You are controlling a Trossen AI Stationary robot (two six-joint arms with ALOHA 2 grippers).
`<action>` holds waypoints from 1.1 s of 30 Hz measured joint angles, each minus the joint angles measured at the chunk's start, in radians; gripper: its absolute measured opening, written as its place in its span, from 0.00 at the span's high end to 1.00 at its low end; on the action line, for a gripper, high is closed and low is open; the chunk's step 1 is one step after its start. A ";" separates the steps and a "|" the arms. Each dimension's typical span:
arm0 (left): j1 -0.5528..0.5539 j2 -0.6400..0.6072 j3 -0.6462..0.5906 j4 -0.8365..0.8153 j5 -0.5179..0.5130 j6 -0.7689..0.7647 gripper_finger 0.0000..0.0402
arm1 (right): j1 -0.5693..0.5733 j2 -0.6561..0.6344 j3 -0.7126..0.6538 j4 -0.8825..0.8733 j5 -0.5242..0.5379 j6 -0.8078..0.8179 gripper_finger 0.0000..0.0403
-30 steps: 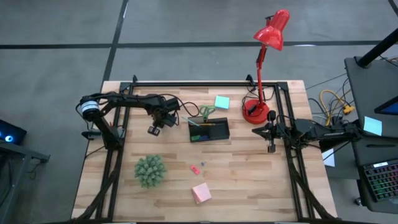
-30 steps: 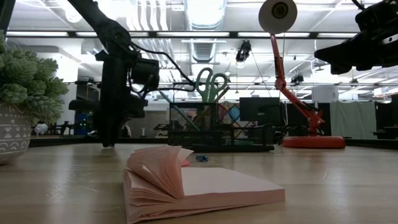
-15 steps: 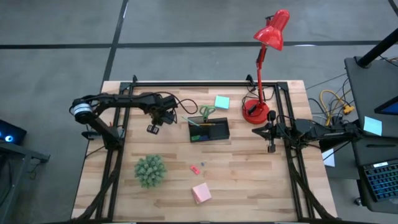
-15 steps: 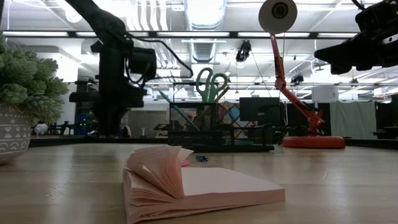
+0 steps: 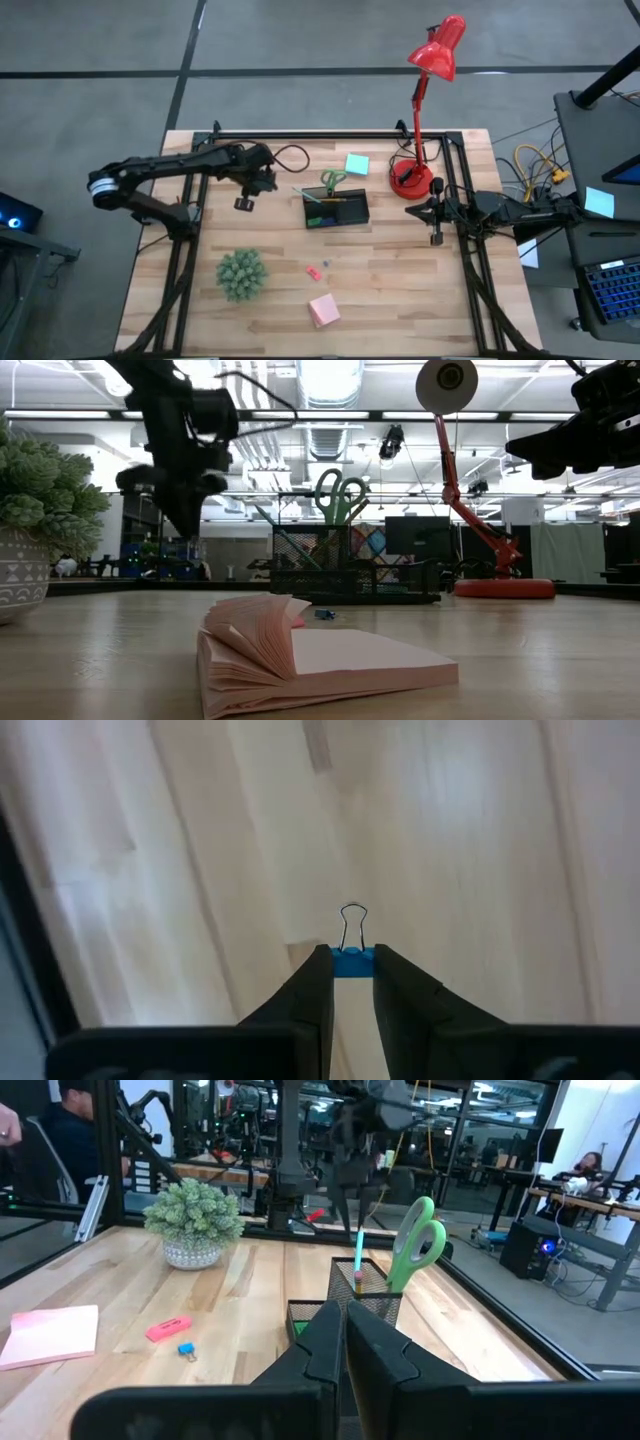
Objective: Pick and place office supplies into organizer
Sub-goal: Put the top blue binder clip into the black desk organizer
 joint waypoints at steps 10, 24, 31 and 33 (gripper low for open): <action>-0.013 -0.115 0.019 0.055 0.133 -0.058 0.91 | 0.000 0.000 0.000 0.000 0.000 0.000 0.98; -0.098 -0.137 0.019 0.142 0.179 -0.100 0.91 | 0.000 0.000 0.000 0.000 0.000 0.000 0.98; -0.178 -0.128 0.027 0.200 0.180 -0.103 0.91 | 0.000 0.000 0.000 0.000 0.000 0.000 0.98; -0.204 -0.128 0.026 0.234 0.182 -0.103 0.91 | 0.000 0.000 0.000 0.000 0.000 0.000 0.98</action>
